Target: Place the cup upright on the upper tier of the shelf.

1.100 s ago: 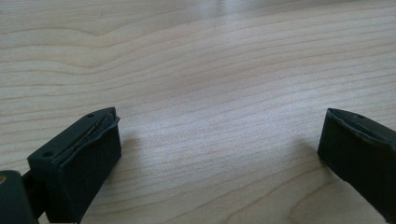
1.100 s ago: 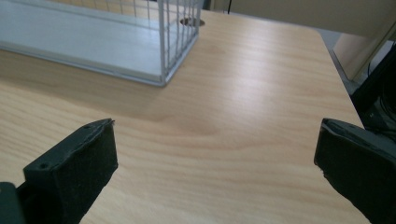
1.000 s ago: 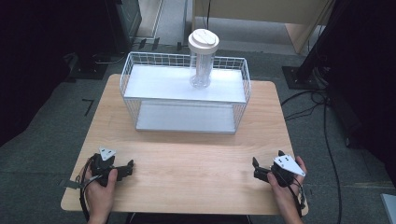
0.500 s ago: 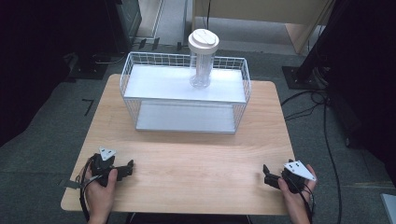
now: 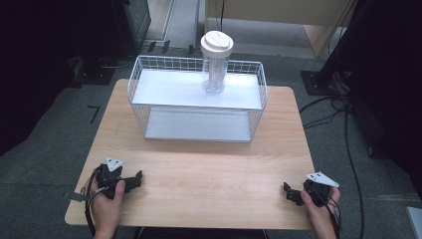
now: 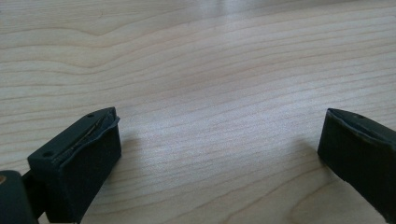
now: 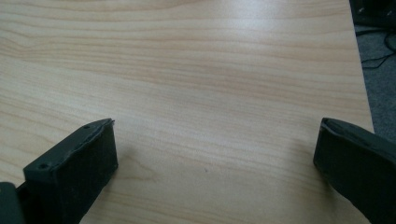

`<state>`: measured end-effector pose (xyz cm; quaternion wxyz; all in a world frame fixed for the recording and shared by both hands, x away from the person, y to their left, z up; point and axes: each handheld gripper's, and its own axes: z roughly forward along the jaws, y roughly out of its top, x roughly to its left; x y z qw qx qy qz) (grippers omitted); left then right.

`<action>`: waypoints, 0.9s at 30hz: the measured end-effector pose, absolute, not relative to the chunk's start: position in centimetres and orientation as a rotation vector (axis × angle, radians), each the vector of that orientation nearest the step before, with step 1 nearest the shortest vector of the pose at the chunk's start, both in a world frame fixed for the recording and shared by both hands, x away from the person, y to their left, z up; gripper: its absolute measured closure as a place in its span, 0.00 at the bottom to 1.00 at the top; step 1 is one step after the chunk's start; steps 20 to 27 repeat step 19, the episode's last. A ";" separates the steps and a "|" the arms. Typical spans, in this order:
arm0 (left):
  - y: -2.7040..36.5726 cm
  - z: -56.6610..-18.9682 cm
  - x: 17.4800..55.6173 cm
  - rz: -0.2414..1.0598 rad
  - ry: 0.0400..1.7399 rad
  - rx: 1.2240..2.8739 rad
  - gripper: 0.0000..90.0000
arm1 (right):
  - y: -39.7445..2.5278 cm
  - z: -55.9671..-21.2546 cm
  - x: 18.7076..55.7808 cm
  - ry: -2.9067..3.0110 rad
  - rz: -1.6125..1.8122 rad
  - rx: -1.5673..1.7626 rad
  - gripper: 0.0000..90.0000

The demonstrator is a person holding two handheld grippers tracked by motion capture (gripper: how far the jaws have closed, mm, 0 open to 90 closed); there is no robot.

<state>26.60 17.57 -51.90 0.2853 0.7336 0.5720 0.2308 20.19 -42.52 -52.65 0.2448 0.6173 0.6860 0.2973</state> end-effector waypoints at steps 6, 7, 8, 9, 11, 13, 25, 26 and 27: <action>17.6 -51.9 26.6 0.617 1.530 1.961 0.00 | -42.6 -52.7 19.6 1.887 0.812 1.674 0.00; 17.6 -51.9 26.6 0.617 1.530 1.961 0.00 | -42.6 -52.7 19.6 1.891 0.815 1.670 0.00; 17.6 -51.9 26.6 0.616 1.530 1.961 0.00 | -42.7 -52.7 19.5 1.892 0.814 1.670 0.00; 17.6 -51.9 26.6 0.616 1.530 1.960 0.00 | -42.7 -52.7 19.5 1.897 0.815 1.667 0.00; 17.6 -51.9 26.6 0.617 1.530 1.960 0.00 | -42.7 -52.6 19.5 1.900 0.816 1.667 0.00; 17.6 -51.9 26.6 0.616 1.530 1.960 0.00 | -42.7 -52.6 19.5 1.900 0.817 1.667 0.00; 17.6 -51.9 26.6 0.617 1.530 1.961 0.00 | -42.7 -52.6 19.5 1.901 0.817 1.667 0.00; 17.6 -51.9 26.6 0.617 1.530 1.961 0.00 | -42.7 -52.6 19.5 1.901 0.817 1.667 0.00; 17.6 -51.9 26.6 0.617 1.530 1.961 0.00 | -42.7 -52.6 19.5 1.901 0.817 1.667 0.00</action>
